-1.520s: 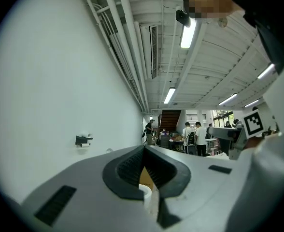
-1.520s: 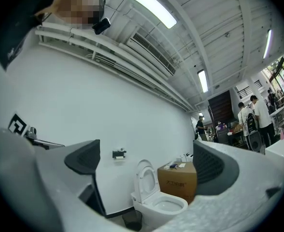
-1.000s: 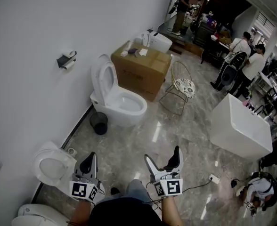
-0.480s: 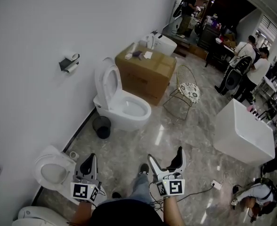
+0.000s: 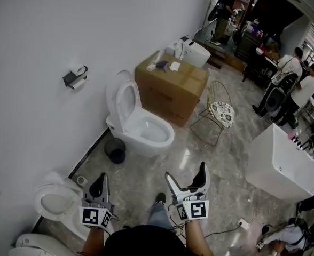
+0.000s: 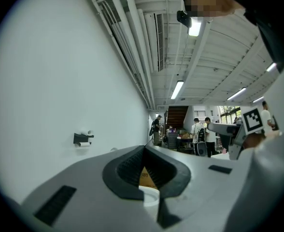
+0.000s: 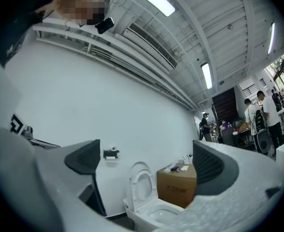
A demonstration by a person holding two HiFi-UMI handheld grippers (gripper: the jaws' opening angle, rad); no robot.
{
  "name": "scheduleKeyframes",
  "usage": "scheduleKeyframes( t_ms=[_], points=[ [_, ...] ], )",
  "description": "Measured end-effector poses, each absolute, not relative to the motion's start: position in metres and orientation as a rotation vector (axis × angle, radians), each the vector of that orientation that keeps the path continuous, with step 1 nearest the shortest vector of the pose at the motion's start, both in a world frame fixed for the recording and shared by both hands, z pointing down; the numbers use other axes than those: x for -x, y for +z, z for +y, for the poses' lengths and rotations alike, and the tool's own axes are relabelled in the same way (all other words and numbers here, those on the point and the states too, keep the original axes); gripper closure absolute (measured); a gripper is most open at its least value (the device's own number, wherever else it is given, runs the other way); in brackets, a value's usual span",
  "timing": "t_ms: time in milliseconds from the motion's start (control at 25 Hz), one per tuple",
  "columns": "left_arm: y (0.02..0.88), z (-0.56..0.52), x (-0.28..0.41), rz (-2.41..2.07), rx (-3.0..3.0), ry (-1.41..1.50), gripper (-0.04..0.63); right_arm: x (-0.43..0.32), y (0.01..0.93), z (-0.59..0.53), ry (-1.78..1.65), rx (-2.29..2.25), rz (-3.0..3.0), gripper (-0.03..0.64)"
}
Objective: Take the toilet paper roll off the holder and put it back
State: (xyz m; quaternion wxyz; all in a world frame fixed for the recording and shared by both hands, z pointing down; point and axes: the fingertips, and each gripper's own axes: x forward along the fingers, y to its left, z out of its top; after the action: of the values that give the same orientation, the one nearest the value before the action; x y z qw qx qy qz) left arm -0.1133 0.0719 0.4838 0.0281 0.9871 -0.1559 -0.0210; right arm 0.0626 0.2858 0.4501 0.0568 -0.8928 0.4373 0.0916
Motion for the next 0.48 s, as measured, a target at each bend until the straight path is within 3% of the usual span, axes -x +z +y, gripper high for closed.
scheduleKeyframes(
  t_ms=[480],
  points=[
    [0.465,0.067,-0.042,-0.698,-3.028,-0.058,0.592,-0.241,0.44,0.271,0.257,2.635,1.428,0.041]
  ],
)
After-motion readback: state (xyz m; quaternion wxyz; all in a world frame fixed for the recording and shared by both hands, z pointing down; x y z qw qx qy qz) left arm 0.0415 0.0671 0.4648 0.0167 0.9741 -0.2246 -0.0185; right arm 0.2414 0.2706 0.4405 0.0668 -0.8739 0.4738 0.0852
